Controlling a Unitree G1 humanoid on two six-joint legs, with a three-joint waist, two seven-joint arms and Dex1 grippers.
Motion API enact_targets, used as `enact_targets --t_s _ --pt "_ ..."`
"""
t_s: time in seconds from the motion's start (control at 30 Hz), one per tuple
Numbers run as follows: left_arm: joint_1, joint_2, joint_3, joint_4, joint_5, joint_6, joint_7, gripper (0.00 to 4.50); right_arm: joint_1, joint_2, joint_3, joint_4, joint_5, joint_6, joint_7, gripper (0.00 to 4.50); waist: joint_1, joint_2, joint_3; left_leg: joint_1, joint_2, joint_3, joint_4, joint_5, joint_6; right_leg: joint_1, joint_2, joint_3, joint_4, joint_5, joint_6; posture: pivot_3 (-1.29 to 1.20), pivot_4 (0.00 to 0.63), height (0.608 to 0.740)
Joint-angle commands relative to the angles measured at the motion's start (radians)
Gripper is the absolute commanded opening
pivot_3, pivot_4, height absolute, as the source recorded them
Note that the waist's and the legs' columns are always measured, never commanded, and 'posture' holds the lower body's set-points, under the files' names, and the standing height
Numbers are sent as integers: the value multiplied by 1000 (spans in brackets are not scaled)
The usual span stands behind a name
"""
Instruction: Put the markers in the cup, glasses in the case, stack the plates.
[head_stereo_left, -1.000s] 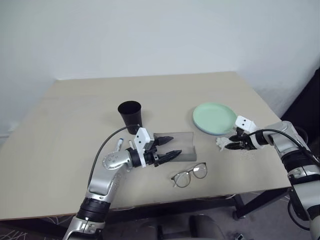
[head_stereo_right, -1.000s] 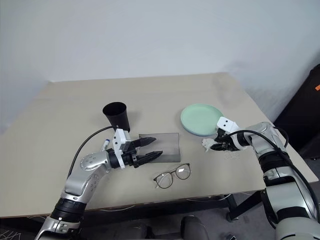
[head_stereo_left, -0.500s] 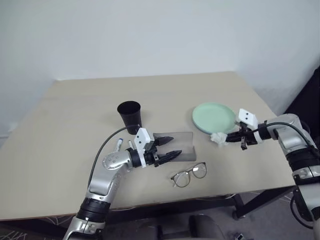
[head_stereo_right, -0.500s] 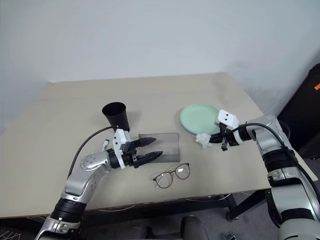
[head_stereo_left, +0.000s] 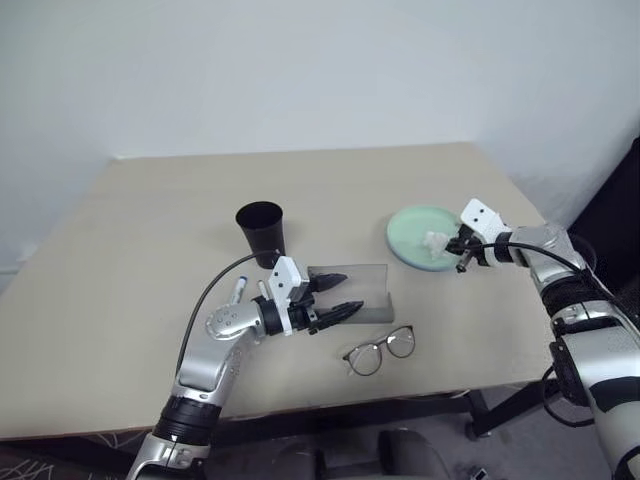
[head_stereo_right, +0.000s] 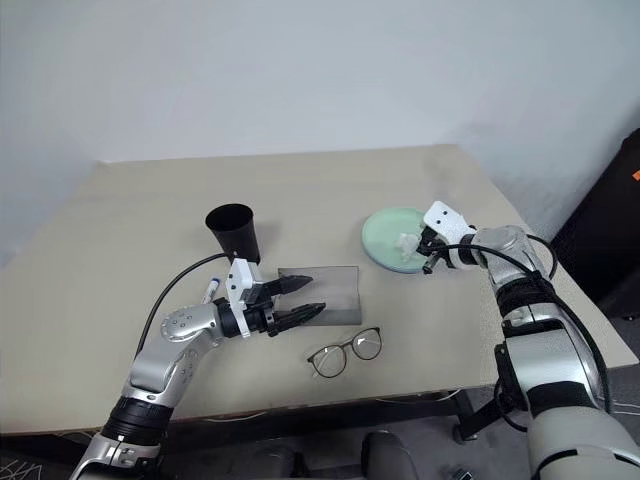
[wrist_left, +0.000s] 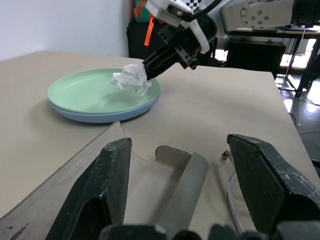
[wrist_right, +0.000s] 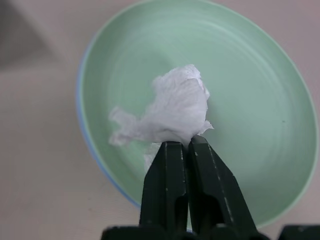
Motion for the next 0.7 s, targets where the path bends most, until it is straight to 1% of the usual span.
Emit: enact_targets --t_s 0.03,0.2,0.3,0.47,0.53,0.6,0.7 --pt "1 9 10 -36 0 -8 9 3223 -51 2 -22 30 0 -42 -8 1243 -1 0 0 0 0 0 0 0 0 0 0 0 0 0 0 0 0 740" --pt "14 13 9 -50 -3 -4 15 3223 -51 -3 -18 47 -12 -75 -7 2964 0 0 0 1 1 -1 0 0 0 1 1 1 0 0 0 0 0 740" --pt "14 15 6 -54 -5 -1 19 3223 -35 -27 -22 15 -8 -105 37 3964 0 1 0 1 1 -2 0 0 0 1 1 1 0 0 0 0 0 740" --pt "2 21 -1 -56 -12 29 9 3223 39 -84 -79 -123 57 -165 122 3964 0 1 0 1 1 -3 0 0 0 1 1 1 0 0 0 0 0 740" --pt "-19 27 -6 -53 -25 58 -6 3223 111 -110 -115 -227 141 -134 255 3964 2 1 0 1 1 -4 0 0 0 1 2 1 0 0 0 0 0 740" --pt "-31 33 -7 -55 -34 82 -18 3223 165 -126 -133 -312 187 -102 321 3964 1 1 0 1 1 -4 0 0 0 2 3 1 0 0 0 0 0 740" --pt "-73 56 -23 -52 -47 151 -60 3223 289 -147 -168 -482 286 -51 419 3964 1 1 0 1 2 -5 0 0 0 2 4 2 0 0 0 0 0 740"
